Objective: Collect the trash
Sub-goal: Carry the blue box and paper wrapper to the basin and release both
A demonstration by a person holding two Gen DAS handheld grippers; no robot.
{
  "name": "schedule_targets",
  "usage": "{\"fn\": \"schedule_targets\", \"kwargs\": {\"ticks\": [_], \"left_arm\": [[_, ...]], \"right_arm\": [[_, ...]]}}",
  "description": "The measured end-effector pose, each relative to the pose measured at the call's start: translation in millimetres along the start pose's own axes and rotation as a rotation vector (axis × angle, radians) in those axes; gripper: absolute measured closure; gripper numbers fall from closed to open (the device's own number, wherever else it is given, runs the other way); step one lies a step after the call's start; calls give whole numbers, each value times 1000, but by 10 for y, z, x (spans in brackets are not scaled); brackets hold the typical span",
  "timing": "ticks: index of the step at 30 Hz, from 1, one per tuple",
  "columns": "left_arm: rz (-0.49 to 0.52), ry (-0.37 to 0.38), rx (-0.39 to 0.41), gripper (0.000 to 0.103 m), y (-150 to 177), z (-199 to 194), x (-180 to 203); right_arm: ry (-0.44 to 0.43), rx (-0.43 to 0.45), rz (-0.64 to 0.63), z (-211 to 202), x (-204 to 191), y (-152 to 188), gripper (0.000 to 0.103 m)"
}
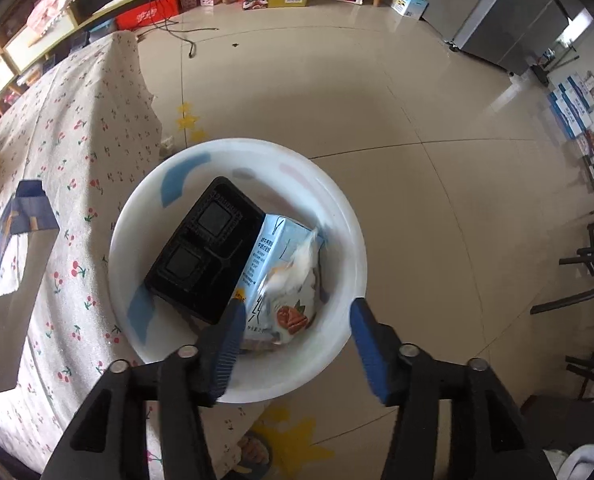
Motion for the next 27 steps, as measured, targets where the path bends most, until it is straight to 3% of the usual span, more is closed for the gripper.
{"fn": "schedule_targets", "kwargs": {"ticks": [12,20,23,27], "left_arm": [[89,3,-66,37,-42,419,364],[133,0,-63,35,-172,874,644],[133,14,-130,34,-128,1055,635],[77,42,-130,34,-75,948,478]], "right_arm": [[-157,154,267,-417,470,-142,43],[-206,182,349,-436,610,-194,43],[-195,178,359,-427,635,-209,43],[-204,175,356,-412,613,-210,43]]}}
Point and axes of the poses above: each gripper's, at about its wrist camera, not at the fingertips, and z roughly the way its jaws point, x to its right, y to its underside, the point moved 6 cm from there along z, roughly the way its jaws point, and after that the axes turned 11 degrees about -x, right-handed, at the moved point
